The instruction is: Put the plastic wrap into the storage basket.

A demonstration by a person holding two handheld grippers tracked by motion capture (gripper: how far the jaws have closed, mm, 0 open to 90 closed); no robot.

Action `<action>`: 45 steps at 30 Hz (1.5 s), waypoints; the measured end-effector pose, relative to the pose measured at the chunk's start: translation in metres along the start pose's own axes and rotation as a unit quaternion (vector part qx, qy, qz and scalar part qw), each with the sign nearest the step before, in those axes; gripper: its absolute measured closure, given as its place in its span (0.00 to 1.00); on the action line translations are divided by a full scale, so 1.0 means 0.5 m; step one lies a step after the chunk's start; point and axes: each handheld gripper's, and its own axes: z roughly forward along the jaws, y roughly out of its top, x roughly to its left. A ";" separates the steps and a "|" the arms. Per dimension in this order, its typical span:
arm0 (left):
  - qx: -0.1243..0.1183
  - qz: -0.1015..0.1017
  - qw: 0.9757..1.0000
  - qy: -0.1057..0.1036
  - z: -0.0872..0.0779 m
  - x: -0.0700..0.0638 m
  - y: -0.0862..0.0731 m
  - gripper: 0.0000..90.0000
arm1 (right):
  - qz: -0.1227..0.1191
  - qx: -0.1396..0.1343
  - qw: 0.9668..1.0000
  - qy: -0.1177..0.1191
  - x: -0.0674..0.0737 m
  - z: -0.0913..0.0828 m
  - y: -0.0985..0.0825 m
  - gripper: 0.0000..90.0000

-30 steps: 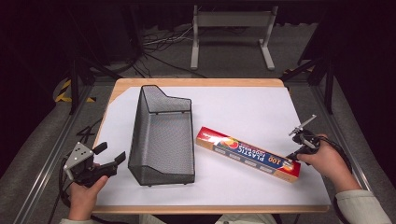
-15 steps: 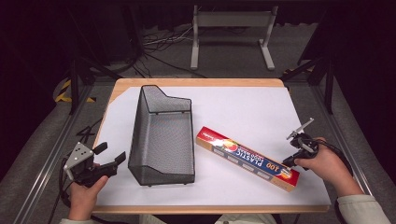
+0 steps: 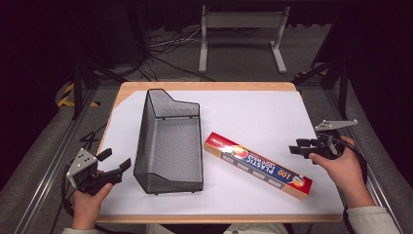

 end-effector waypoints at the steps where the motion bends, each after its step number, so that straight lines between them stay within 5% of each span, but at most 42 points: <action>1: -0.001 0.000 1.000 0.000 0.000 0.000 0.000 0.22 | -0.002 -0.020 1.000 0.006 0.003 -0.003 0.001 0.55; 8: -0.003 -0.002 1.000 0.001 -0.001 -0.001 0.000 0.22 | -0.003 -0.083 0.994 0.072 0.029 -0.010 0.011 0.48; 14: -0.003 -0.001 1.000 0.000 0.000 -0.001 -0.001 0.22 | -0.019 -0.082 0.994 0.068 0.060 0.003 0.020 0.31; 15: -0.003 -0.001 1.000 0.000 0.000 -0.001 0.000 0.22 | -0.041 -0.094 0.992 0.067 0.073 0.011 0.023 0.28; 20: -0.004 -0.001 1.000 -0.001 0.000 -0.001 -0.001 0.22 | -0.063 -0.101 0.990 0.072 0.096 0.025 0.034 0.22; 35: -0.005 -0.001 1.000 -0.002 -0.001 -0.001 -0.001 0.22 | -0.096 -0.080 0.987 0.099 0.147 0.084 0.067 0.15; 42: -0.006 -0.002 1.000 -0.001 -0.002 0.000 -0.002 0.22 | -0.113 -0.076 0.988 0.078 0.152 0.123 0.058 0.11; 45: -0.004 -0.002 1.000 -0.001 -0.003 -0.001 -0.003 0.22 | -0.118 -0.051 0.989 0.070 0.155 0.138 0.053 0.11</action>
